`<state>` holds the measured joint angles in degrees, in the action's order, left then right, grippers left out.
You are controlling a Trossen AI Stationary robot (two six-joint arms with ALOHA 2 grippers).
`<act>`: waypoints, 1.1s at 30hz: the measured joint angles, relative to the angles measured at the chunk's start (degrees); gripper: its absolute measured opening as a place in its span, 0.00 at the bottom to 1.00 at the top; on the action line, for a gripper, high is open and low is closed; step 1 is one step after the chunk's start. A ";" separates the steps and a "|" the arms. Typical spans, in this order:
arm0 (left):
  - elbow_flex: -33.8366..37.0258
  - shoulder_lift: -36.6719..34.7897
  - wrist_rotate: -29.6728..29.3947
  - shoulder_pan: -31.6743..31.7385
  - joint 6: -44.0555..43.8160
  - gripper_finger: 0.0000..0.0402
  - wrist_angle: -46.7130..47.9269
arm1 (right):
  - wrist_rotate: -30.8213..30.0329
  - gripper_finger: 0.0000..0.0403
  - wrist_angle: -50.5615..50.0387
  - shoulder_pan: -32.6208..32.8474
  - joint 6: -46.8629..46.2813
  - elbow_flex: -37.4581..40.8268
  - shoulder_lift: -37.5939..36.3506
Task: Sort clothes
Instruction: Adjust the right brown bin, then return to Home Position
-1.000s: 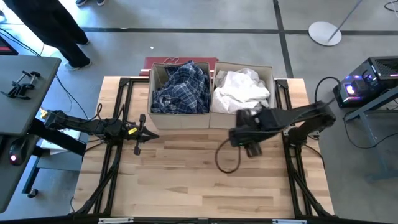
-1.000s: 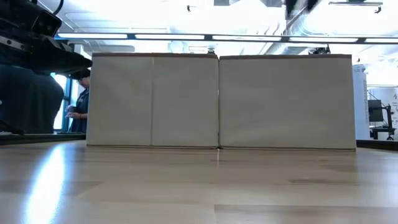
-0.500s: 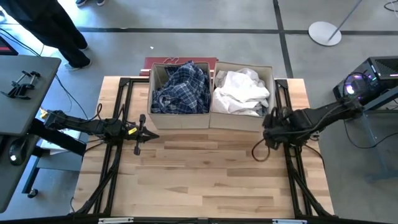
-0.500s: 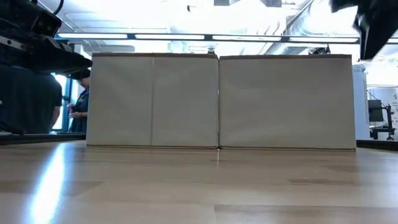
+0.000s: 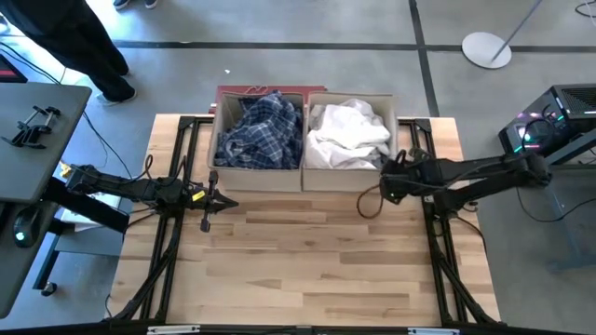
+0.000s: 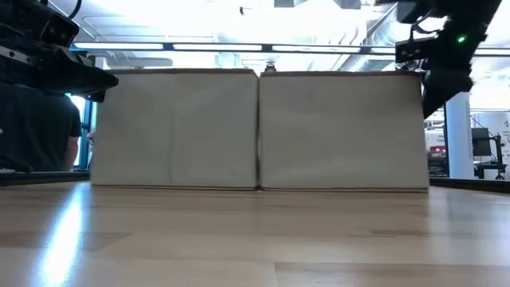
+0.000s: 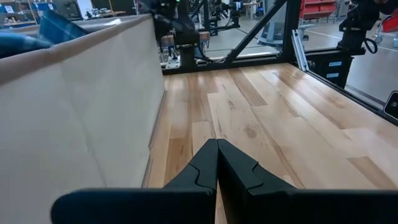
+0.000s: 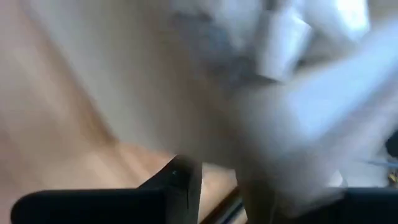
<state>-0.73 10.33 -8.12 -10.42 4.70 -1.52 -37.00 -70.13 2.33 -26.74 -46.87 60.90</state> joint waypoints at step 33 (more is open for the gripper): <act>0.00 0.00 -2.80 -0.04 1.38 0.00 -0.46 | 7.73 0.10 90.86 32.69 17.50 31.13 -12.78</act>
<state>-0.73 10.33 -10.92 -10.46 6.08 -1.98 -29.27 20.73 35.01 -9.24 -15.74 48.12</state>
